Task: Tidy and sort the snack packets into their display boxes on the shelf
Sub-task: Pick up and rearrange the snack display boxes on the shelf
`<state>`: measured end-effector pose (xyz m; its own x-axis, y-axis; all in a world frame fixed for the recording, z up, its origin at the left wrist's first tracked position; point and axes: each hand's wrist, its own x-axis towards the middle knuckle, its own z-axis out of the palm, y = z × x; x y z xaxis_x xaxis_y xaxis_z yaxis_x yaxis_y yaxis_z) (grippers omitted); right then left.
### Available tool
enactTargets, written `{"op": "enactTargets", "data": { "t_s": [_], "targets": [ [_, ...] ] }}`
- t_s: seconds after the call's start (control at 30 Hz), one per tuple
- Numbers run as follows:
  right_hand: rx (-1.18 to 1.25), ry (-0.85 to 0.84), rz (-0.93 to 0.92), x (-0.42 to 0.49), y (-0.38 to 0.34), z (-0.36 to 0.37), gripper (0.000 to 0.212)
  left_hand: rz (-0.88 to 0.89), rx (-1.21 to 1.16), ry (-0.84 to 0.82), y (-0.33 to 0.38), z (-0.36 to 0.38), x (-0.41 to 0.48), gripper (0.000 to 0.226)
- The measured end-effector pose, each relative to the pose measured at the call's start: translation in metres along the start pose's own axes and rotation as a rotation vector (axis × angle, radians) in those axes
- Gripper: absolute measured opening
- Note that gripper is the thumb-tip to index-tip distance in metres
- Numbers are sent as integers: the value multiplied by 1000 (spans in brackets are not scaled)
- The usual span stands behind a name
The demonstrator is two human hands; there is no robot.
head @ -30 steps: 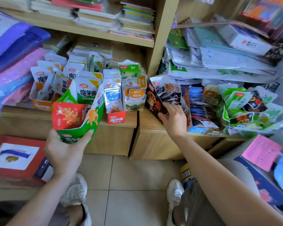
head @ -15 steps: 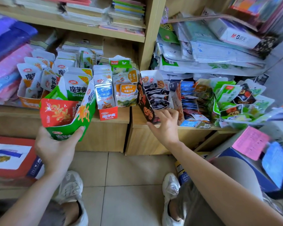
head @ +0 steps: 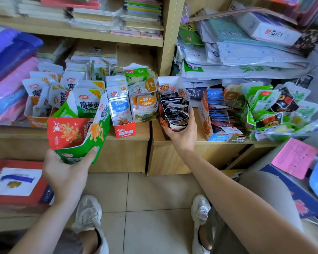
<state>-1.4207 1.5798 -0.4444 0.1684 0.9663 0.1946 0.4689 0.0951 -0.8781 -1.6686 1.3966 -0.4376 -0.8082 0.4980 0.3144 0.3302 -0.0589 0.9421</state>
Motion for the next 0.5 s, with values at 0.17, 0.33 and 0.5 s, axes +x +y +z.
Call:
{"op": "enactTargets", "data": {
  "t_s": [0.17, 0.33, 0.5],
  "targets": [
    [4, 191, 7, 0, 13, -17, 104, 53, -47, -9, -16, -3, 4, 52],
    [-184, 238, 57, 4, 23, -29, 115, 46, -47, -19, -7, -2, 2, 51],
    [-465, 339, -155, -7, -3, -16, 106, 42, -68, -19, -11, -4, 2, 53]
  ]
}}
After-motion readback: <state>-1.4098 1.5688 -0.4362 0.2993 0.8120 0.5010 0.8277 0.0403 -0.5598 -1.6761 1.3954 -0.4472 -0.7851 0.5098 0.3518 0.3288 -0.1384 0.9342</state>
